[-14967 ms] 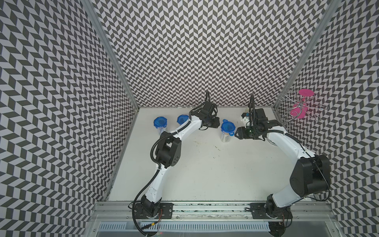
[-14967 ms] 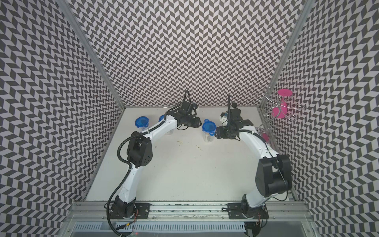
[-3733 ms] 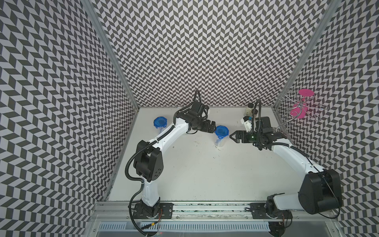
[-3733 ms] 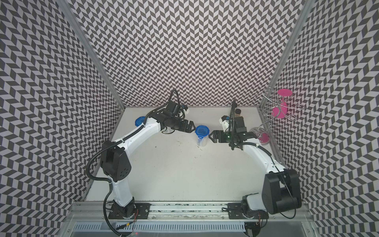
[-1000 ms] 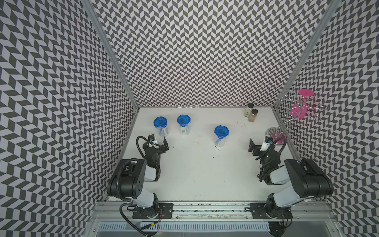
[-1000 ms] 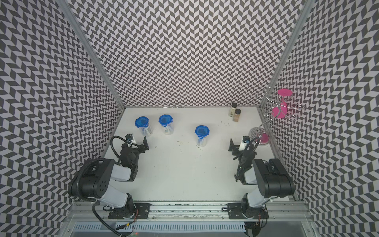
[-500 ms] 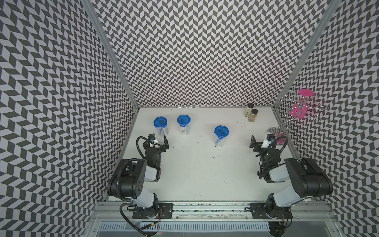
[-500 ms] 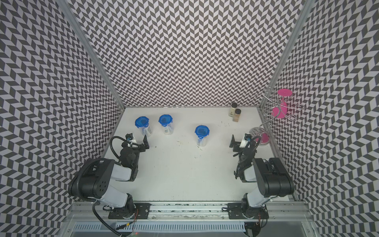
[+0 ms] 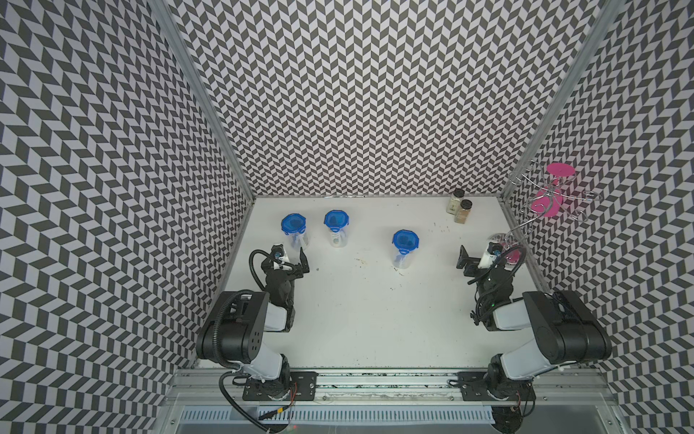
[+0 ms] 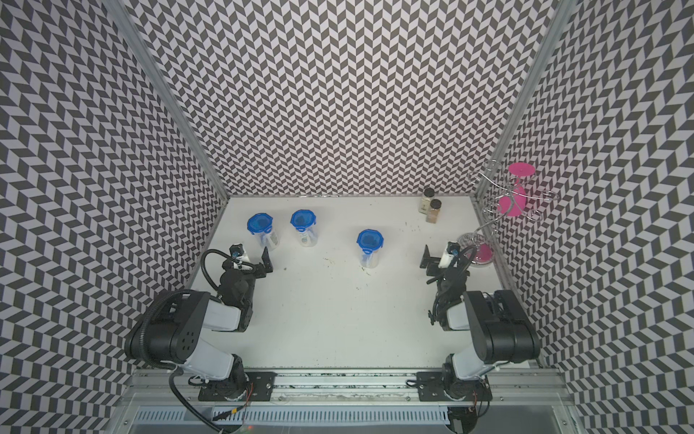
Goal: Pack away toiletry kits
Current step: Reset both arms
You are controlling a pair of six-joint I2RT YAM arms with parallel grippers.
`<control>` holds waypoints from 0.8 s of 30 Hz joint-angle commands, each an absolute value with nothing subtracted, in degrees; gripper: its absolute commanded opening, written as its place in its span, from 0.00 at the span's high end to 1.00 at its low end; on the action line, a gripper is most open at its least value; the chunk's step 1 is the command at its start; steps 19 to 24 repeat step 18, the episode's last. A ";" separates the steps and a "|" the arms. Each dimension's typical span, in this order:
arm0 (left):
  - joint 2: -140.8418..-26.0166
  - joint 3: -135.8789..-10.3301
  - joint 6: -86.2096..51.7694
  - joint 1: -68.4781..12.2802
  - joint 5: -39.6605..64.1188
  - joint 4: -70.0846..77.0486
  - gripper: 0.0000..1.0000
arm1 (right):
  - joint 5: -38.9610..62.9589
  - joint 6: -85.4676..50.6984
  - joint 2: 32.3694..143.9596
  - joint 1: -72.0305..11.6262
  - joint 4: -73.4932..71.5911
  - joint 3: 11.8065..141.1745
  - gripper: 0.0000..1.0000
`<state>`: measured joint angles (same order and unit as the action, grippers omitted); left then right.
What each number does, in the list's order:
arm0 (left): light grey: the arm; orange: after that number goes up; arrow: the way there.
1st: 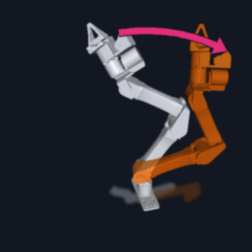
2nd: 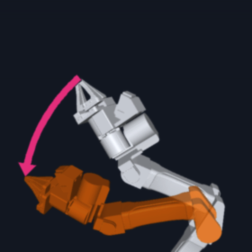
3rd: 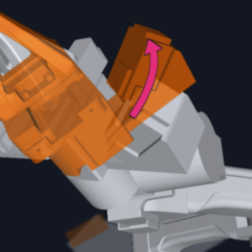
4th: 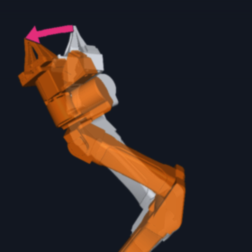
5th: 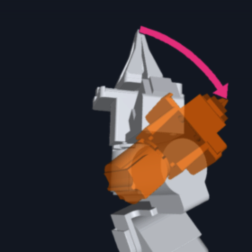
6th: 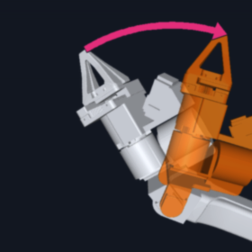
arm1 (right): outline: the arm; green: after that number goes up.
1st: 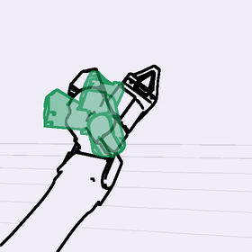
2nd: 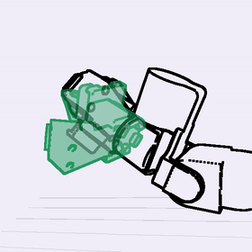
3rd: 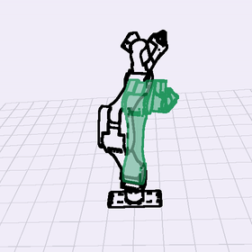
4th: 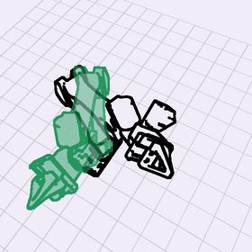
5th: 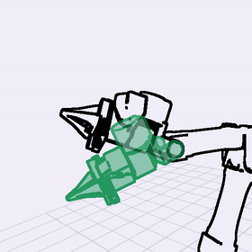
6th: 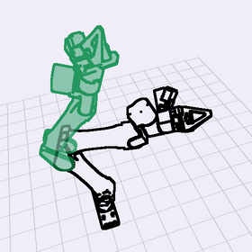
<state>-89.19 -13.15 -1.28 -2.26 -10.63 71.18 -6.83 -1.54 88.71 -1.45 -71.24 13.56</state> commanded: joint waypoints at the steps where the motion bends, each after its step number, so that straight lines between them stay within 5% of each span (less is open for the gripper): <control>1: -89.28 -13.62 -1.10 -2.55 -10.90 73.40 0.00 | -7.98 -1.52 86.61 -1.89 -77.09 10.05 0.00; 8: -89.29 -13.62 -1.06 -2.55 -10.82 73.39 0.00 | -10.69 -2.35 90.87 -1.92 -98.09 2.00 0.01; 14: -89.47 -14.08 -1.16 -2.31 -10.51 72.73 0.01 | -12.57 -3.49 86.50 -1.88 -74.65 10.89 0.01; 24: -89.26 -13.85 -1.23 -2.28 -10.36 72.89 0.00 | -13.06 -2.72 89.69 -2.15 -83.59 8.91 0.01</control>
